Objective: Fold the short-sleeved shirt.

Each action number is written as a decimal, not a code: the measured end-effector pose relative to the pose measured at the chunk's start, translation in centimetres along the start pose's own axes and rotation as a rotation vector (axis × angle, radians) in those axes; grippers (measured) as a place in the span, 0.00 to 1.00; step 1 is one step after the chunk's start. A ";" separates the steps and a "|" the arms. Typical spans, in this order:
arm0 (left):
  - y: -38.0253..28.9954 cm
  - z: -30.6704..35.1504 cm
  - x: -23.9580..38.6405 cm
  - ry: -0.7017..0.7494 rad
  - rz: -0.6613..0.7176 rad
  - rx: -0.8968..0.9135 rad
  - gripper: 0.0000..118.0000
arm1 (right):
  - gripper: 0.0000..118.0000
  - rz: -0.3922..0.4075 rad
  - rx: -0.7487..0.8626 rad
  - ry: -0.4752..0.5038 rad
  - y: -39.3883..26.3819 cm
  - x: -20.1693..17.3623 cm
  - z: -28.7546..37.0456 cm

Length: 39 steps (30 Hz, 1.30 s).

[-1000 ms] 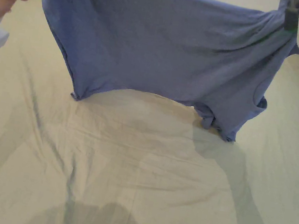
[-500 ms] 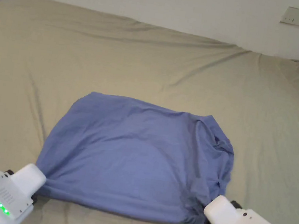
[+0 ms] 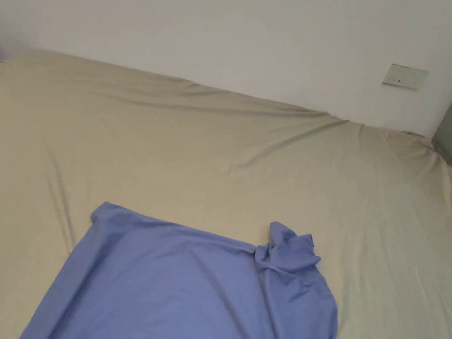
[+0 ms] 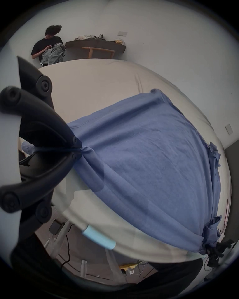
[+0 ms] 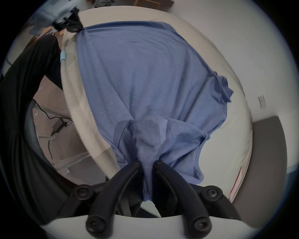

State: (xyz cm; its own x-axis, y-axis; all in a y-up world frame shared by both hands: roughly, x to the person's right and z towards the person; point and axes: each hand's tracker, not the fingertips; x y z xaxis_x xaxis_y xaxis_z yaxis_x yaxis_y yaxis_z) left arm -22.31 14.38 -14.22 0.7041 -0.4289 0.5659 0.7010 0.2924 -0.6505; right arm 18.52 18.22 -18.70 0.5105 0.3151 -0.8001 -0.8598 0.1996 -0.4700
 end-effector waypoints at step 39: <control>20.3 22.5 -8.7 0.443 0.645 0.992 0.00 | 0.02 -0.559 0.921 -0.633 14.1 4.9 21.7</control>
State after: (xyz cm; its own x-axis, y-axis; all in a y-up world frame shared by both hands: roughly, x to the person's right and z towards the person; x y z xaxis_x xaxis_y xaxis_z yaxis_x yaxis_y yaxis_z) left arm -11.67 43.29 -20.95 0.9853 -0.1620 -0.0546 0.1635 0.9863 0.0233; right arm 9.15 42.66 -21.16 0.9384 0.3176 -0.1358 -0.3264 0.9440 -0.0475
